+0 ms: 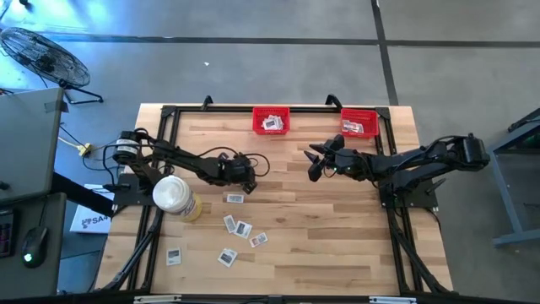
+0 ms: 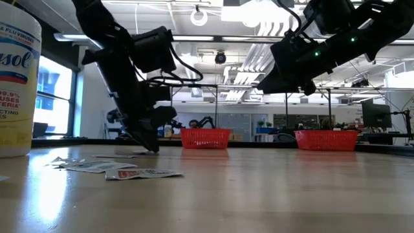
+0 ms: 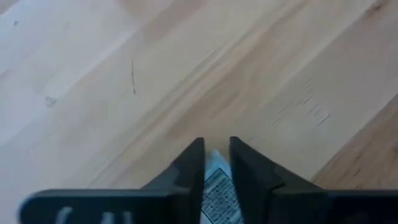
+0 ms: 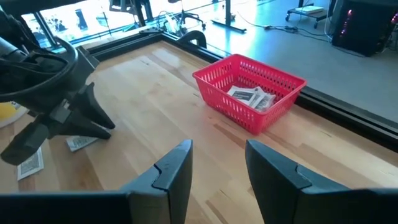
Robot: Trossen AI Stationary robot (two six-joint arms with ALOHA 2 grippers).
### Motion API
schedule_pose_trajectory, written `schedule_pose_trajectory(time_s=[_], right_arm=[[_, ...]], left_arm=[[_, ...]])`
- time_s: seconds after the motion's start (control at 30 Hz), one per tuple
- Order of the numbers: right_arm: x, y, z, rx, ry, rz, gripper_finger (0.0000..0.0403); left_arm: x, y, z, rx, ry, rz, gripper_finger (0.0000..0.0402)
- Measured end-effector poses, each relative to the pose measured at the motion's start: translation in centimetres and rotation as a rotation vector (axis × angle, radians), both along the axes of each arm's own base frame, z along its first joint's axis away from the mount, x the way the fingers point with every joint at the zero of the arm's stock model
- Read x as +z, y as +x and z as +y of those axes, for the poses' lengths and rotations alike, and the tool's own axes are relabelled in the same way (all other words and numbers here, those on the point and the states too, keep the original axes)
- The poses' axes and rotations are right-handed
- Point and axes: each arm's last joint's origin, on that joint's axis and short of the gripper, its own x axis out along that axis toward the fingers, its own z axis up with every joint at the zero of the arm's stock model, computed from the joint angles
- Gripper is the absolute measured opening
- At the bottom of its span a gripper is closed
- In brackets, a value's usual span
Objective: Pick & Place First Aid Supplies
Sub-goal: Put the ointment pack into the right red bin
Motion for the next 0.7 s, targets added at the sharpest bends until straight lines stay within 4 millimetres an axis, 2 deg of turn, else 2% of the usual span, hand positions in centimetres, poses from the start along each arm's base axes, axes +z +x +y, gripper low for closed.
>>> schedule_pose_trajectory(time_s=[0.1, 0.17, 0.33, 0.47, 0.57, 0.7], right_arm=[[0.0, 0.0, 0.0, 0.000, 0.000, -0.004, 0.0142], [0.0, 0.0, 0.0, 0.004, 0.001, -0.006, 0.0142], [0.0, 0.0, 0.0, 0.015, 0.008, -0.008, 0.0142], [0.0, 0.1, 0.0, 0.016, 0.015, -0.012, 0.0142], [0.0, 0.1, 0.1, 0.021, 0.028, -0.016, 0.0142], [0.0, 0.1, 0.1, 0.030, 0.032, -0.012, 0.0142]], left_arm=[[0.0, -0.1, 0.0, 0.009, -0.001, 0.005, 0.0023], [-0.1, -0.1, 0.0, 0.010, 0.000, 0.008, 0.0006], [0.3, -0.2, 0.1, -0.013, 0.008, 0.004, 0.0003], [1.6, -0.3, 0.1, -0.059, 0.018, 0.010, 0.0001], [3.2, 0.0, 0.0, -0.082, 0.021, -0.059, 0.0001], [4.0, -0.3, -0.2, -0.099, -0.005, -0.077, 0.0001]])
